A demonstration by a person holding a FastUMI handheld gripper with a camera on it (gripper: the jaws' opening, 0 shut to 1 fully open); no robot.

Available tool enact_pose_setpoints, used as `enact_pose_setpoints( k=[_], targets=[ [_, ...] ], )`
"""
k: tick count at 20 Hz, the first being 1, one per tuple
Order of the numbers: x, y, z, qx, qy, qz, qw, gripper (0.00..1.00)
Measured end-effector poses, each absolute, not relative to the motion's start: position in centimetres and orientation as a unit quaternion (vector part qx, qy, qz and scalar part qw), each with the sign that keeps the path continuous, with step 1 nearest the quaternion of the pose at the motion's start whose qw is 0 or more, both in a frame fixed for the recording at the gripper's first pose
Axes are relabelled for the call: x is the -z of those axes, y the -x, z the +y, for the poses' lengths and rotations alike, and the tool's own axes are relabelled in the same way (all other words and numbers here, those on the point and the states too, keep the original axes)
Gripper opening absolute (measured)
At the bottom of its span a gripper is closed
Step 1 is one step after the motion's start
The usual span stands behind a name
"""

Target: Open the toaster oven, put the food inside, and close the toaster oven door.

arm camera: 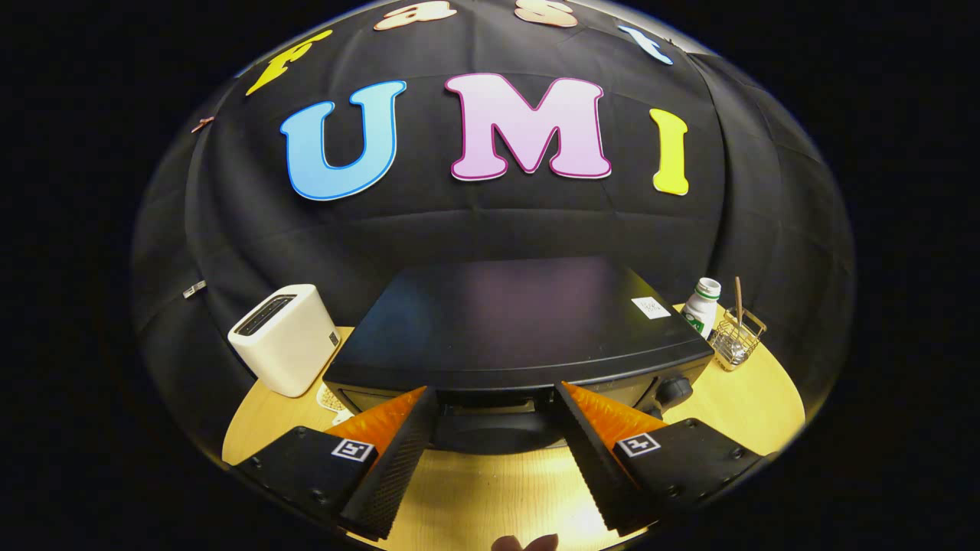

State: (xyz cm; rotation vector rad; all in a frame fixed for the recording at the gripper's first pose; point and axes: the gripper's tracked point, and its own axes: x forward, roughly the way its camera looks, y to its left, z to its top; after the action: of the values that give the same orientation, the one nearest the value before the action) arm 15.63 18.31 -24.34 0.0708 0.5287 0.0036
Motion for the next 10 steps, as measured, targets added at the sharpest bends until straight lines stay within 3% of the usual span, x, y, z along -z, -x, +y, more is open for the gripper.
enact_pose_setpoints(
  k=[10],
  targets=[
    [25.9,-9.9,18.2,0.001,-0.028,0.290,0.957,0.98]
  ],
)
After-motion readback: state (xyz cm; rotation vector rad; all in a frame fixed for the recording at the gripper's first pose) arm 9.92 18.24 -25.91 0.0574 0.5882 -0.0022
